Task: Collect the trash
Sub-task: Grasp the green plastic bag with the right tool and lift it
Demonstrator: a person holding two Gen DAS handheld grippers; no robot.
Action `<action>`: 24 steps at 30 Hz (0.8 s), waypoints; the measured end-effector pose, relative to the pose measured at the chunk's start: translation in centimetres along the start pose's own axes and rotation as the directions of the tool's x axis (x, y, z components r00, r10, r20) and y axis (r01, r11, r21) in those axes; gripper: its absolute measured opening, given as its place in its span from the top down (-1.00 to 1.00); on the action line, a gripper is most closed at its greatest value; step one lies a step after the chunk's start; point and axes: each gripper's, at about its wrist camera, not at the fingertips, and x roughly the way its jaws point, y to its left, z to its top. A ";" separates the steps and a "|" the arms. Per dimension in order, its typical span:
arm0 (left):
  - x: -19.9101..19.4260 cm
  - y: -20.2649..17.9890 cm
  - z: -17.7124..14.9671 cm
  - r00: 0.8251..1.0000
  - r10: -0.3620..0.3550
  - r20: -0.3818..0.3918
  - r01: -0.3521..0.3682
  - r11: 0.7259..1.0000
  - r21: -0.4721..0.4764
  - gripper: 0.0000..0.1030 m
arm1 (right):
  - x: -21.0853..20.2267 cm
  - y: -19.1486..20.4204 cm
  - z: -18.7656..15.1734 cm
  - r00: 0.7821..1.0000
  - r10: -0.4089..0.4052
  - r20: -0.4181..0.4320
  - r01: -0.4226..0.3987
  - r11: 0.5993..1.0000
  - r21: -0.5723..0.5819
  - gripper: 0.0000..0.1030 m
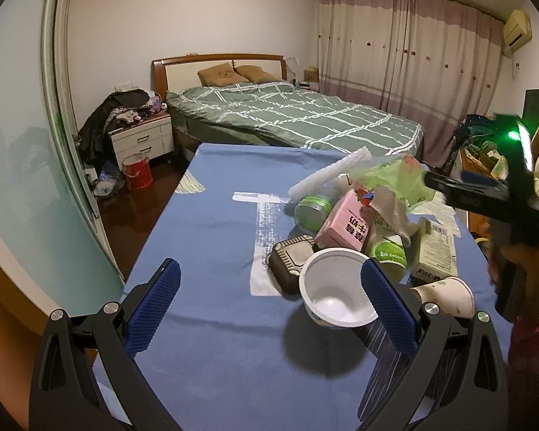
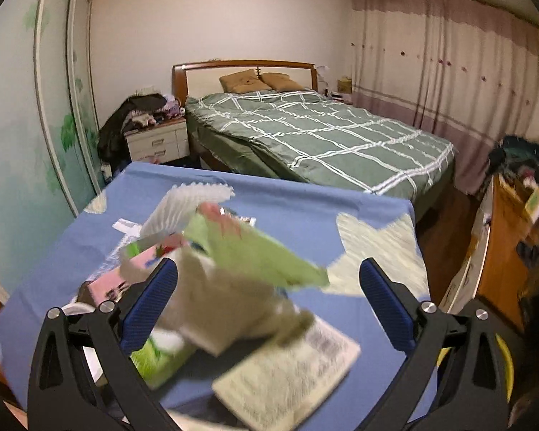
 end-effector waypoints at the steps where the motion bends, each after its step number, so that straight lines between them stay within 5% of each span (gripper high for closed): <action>1: 0.2 -0.2 0.0 1.000 -0.001 -0.003 0.001 1.000 0.002 -0.93 | 0.6 0.2 0.4 1.000 0.003 -0.002 -0.003 1.000 -0.011 -0.88; 4: 1.0 -0.6 0.3 1.000 -0.006 -0.012 0.006 1.000 0.008 -0.93 | 2.1 0.9 1.4 1.000 0.009 -0.004 -0.009 0.999 -0.035 -0.88; 7: 1.5 -0.8 0.4 1.000 -0.008 -0.015 0.008 1.000 0.011 -0.93 | 3.3 1.0 1.9 0.999 0.032 -0.025 -0.032 0.999 -0.035 -0.61; 15: 2.2 -0.6 0.4 1.000 -0.008 -0.023 0.008 1.000 0.005 -0.93 | 4.7 0.0 1.1 0.984 0.139 -0.115 -0.137 0.990 0.024 0.73; 17: 2.3 -0.5 0.4 1.000 -0.011 -0.023 0.011 1.000 0.007 -0.93 | 3.9 -0.2 0.9 0.986 0.136 -0.100 -0.134 0.991 0.027 0.87; 24: 2.1 -0.9 0.3 1.000 -0.024 -0.015 0.024 1.000 0.015 -0.93 | -1.0 -1.2 0.7 0.985 0.172 -0.027 -0.170 0.984 0.053 0.92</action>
